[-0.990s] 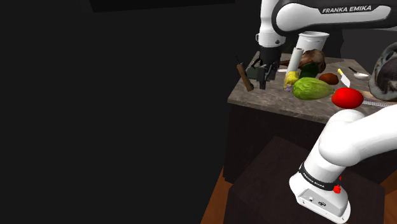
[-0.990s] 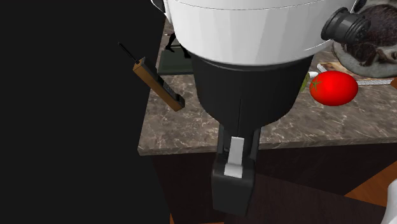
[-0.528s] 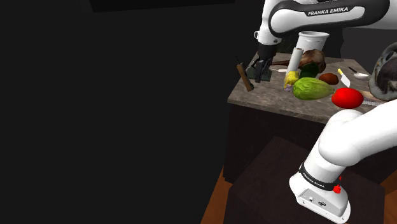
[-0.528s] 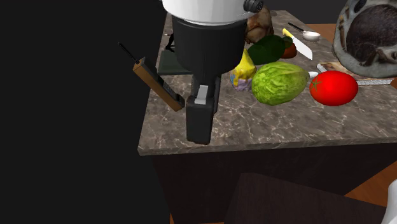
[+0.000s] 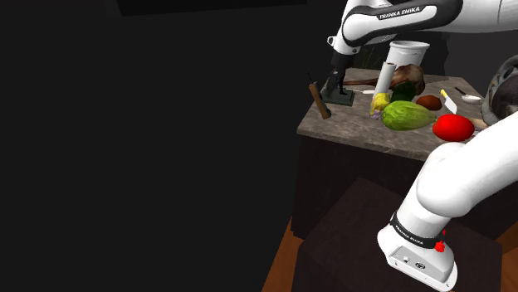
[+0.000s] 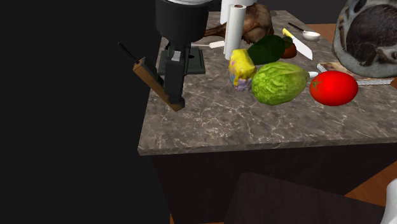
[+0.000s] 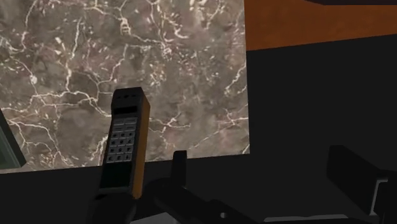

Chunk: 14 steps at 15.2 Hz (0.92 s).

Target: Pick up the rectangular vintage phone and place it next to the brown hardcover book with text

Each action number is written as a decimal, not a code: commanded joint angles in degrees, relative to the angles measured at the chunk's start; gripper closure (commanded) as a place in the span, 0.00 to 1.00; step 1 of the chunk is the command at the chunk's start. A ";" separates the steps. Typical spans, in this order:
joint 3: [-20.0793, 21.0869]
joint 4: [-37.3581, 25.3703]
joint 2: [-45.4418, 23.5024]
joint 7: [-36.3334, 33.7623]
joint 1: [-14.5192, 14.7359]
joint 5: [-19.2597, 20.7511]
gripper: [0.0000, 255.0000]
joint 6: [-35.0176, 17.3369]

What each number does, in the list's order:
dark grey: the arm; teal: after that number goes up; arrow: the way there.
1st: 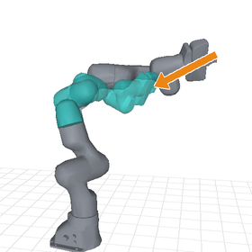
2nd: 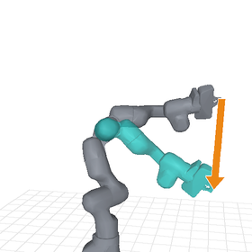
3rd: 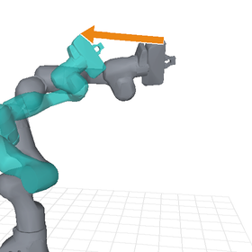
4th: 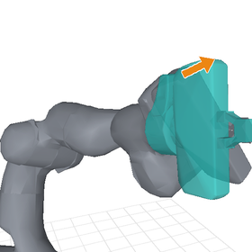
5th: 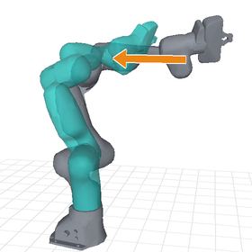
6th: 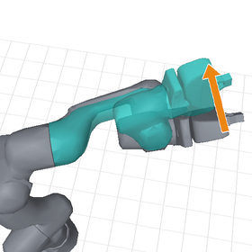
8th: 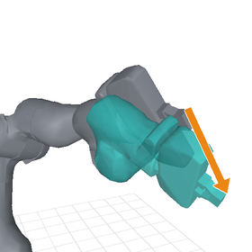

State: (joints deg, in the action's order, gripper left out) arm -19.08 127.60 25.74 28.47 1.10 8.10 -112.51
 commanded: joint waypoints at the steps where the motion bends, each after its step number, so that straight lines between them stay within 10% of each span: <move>1: -2.55 -2.14 -3.15 4.21 0.83 -1.71 0.00 -2.88; 14: -14.04 -20.69 -25.22 30.43 4.04 -22.95 0.00 -9.68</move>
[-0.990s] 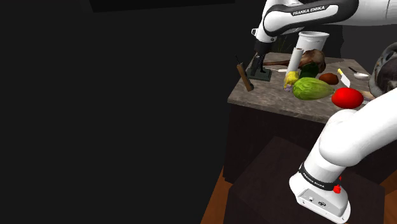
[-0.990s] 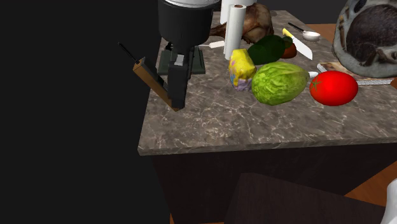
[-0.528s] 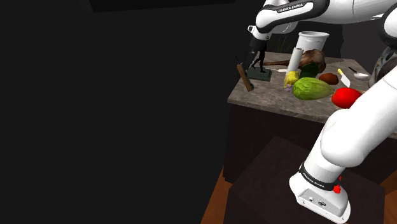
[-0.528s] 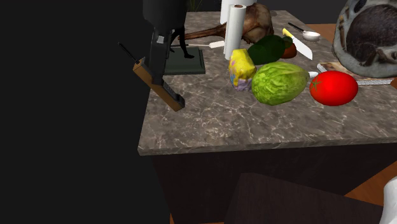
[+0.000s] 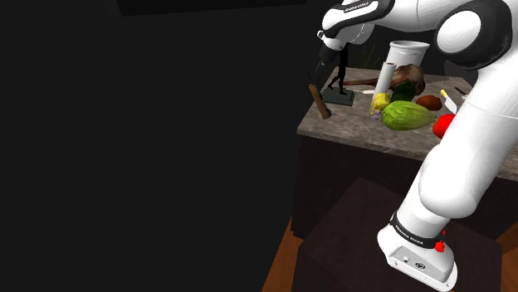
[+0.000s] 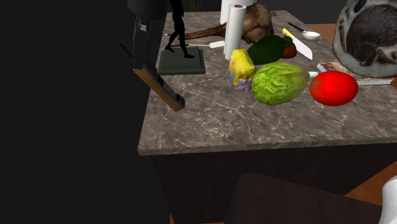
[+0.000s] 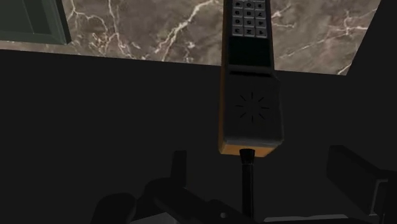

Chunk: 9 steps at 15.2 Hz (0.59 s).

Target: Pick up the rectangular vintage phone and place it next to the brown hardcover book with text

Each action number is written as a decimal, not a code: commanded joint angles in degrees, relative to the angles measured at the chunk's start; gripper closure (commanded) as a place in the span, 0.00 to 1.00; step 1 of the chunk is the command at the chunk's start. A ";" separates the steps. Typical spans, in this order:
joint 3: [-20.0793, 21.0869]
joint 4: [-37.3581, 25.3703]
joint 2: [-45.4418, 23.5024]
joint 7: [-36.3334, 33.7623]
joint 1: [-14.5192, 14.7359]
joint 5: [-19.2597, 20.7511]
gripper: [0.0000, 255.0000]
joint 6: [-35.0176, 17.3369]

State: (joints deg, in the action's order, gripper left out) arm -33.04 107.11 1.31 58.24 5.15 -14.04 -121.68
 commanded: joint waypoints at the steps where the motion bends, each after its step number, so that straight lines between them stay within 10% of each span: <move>1: -0.05 0.11 -1.19 0.88 0.02 -1.15 0.00 -1.13; 9: 0.10 1.33 -3.17 1.97 0.10 -2.86 0.00 -3.86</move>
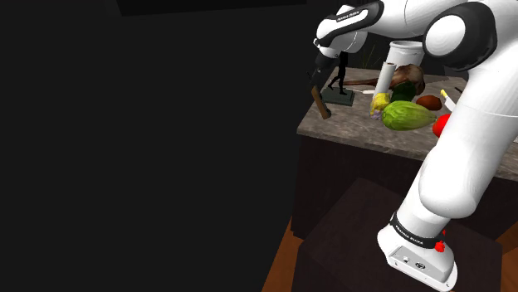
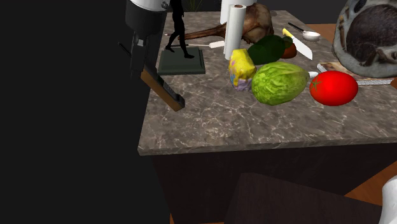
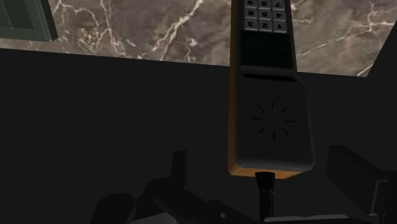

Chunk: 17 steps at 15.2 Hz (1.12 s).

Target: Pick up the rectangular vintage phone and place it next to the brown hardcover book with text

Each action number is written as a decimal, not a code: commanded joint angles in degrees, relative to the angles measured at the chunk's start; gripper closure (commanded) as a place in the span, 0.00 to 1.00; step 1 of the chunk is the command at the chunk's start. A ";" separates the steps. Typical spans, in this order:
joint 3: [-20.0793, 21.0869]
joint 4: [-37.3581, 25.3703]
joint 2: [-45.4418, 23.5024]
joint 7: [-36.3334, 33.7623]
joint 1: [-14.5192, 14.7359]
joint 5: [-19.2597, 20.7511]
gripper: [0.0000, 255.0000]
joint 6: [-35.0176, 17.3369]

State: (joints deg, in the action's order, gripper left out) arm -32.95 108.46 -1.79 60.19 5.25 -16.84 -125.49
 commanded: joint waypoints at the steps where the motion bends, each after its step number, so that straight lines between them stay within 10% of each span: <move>1: 0.01 -0.02 -0.07 0.02 0.00 -0.06 0.00 -0.05; 4: 0.00 -0.02 -0.07 0.02 0.00 -0.05 0.00 -0.04; 5: 0.00 -0.02 -0.07 0.02 0.00 -0.05 1.00 -0.04; 17: -0.03 -1.88 0.34 -0.77 -0.01 0.62 1.00 2.05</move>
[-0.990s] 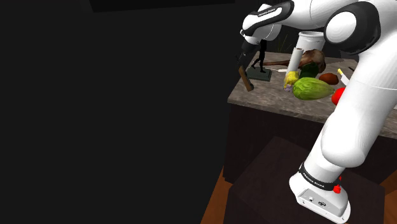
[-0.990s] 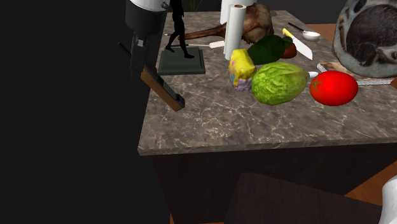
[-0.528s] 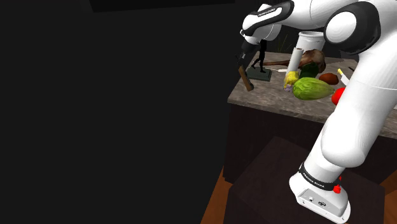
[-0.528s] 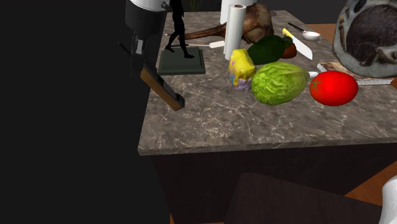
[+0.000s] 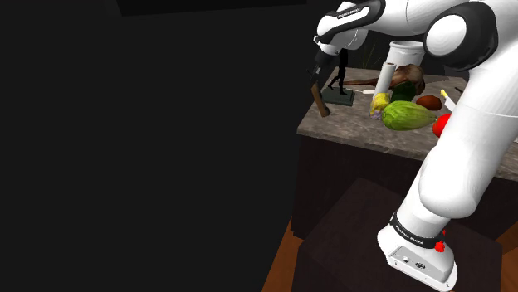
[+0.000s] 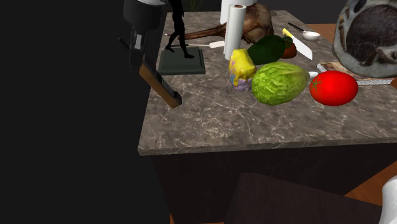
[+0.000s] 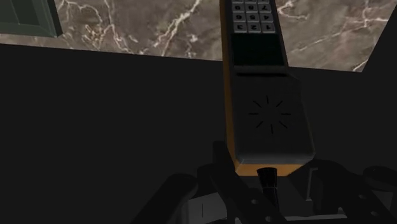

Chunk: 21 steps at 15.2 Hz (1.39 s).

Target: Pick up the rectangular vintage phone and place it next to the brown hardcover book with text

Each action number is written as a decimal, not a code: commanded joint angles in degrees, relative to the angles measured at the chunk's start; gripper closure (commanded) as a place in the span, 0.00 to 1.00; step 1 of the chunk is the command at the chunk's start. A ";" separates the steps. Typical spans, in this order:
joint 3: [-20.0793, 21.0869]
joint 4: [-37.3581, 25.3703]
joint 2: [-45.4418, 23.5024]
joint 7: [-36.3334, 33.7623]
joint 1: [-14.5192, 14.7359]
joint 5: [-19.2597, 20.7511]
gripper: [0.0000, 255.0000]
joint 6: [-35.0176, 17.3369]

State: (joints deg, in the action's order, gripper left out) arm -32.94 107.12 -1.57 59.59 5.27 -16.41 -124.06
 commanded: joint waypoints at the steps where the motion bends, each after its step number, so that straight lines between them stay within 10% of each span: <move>1: -0.05 -1.18 0.24 -0.42 -0.03 0.39 1.00 1.33; 16: -0.37 -12.22 0.14 -3.03 -0.33 1.66 1.00 12.06; 21: -0.96 -6.11 9.36 -2.42 -1.38 6.66 1.00 13.82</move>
State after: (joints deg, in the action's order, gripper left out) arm -33.84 100.17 6.24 57.12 4.10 -10.63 -110.73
